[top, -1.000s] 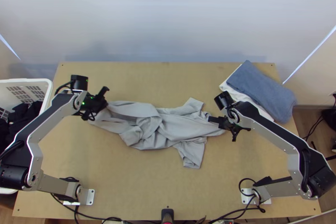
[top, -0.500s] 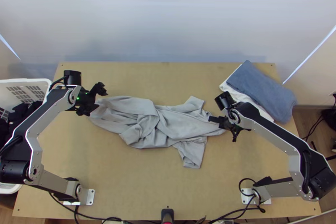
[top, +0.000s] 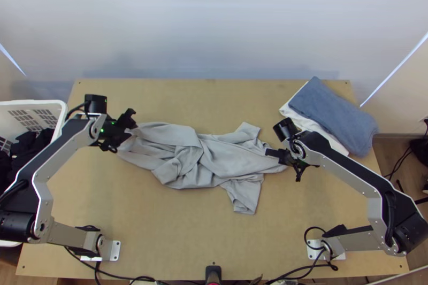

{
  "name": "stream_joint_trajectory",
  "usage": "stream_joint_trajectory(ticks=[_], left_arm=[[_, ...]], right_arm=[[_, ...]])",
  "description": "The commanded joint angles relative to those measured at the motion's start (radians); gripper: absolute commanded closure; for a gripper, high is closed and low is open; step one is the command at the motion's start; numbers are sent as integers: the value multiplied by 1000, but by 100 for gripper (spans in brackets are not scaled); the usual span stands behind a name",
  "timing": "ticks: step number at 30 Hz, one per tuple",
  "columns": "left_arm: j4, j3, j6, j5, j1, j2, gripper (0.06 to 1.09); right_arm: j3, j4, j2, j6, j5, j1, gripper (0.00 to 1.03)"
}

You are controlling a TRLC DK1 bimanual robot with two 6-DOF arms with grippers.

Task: Fold the t-shirt

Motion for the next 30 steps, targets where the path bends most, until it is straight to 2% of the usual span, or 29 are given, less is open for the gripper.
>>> stream_joint_trajectory(ticks=[1, 5, 15, 30], left_arm=[[176, -145, -40, -13, -12, -45, 59], [254, -185, -52, -7, 2, -39, 60], [313, -181, -74, -7, 2, 12, 60], [320, -104, -129, 28, -21, 102, 60]], right_arm=[[-13, 4, 0, 0, 6, 0, 100], [-21, 5, 0, 0, 9, 1, 100], [-24, 14, 0, 3, 13, 1, 100], [-47, 33, 3, 3, 30, -2, 100]])
